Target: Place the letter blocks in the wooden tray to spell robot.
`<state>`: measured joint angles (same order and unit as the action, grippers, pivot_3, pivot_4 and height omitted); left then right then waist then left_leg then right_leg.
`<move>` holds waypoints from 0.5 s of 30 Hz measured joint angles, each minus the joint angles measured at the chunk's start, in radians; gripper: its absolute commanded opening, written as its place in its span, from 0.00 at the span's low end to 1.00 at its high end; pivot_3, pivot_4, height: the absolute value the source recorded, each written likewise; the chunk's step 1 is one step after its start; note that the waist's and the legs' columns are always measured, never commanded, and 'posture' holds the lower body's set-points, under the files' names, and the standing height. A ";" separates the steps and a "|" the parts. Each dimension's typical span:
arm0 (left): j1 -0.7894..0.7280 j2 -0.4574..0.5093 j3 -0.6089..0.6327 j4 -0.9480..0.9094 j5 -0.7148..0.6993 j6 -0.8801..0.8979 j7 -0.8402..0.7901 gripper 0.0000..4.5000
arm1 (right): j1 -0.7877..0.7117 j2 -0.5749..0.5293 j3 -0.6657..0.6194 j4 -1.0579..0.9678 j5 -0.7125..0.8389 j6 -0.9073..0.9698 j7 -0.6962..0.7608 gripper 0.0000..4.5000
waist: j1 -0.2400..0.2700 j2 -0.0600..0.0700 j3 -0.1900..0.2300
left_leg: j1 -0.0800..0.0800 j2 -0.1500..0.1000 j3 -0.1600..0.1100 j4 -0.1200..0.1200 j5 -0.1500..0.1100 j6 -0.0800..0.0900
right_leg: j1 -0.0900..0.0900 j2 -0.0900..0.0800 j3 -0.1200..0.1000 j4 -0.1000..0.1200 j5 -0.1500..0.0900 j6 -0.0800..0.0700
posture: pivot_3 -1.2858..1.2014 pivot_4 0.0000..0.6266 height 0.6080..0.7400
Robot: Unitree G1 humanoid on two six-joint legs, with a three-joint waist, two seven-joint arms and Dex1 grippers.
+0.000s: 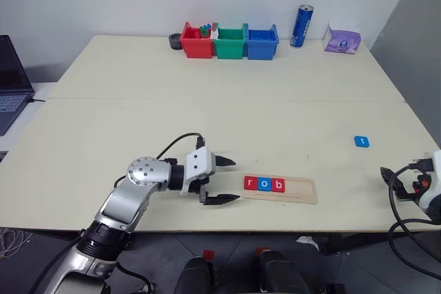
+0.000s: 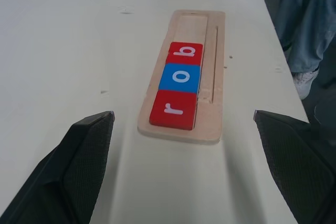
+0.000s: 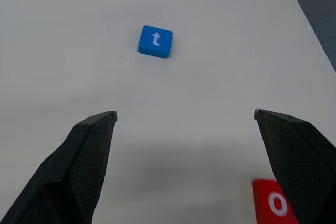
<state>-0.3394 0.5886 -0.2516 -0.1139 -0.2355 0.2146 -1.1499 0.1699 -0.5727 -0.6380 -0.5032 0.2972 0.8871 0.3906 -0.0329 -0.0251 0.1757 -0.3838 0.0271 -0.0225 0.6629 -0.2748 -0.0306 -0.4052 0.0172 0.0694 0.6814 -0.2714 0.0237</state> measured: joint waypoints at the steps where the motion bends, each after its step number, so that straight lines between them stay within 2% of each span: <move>1: -0.001 0.000 0.000 0.000 0.000 0.000 -0.001 1.00 | 0.006 0.005 -0.012 0.003 0.000 0.000 -0.005 0.99 | 0.000 0.000 0.000 | 0.000 0.000 0.000 0.000 0.000 0.000 | 0.000 0.000 0.000 0.000 0.000 0.000 | 0.52 0.24 1.00; 6: -0.032 -0.009 -0.008 0.000 0.000 0.010 -0.018 1.00 | 0.025 0.021 -0.096 0.122 0.000 -0.052 -0.024 0.99 | 0.001 0.001 0.000 | 0.000 0.000 0.002 0.000 0.000 0.000 | 0.000 0.000 0.000 -0.001 0.000 0.000 | 0.52 0.24 1.00; 15: -0.038 -0.017 -0.020 0.000 0.000 0.016 -0.021 1.00 | 0.032 -0.008 -0.081 0.318 0.015 -0.109 0.038 0.99 | -0.001 0.002 -0.001 | 0.001 -0.001 0.003 0.000 0.000 0.000 | 0.000 0.000 0.001 0.000 0.000 0.000 | 0.52 0.24 1.00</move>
<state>-0.3775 0.5717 -0.2713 -0.1139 -0.2356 0.2310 -1.1706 0.2024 -0.5802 -0.7185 -0.1848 0.3126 0.7784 0.4286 -0.0335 -0.0234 0.1748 -0.3827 0.0265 -0.0198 0.6626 -0.2749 -0.0305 -0.4050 0.0174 0.0702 0.6810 -0.2714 0.0238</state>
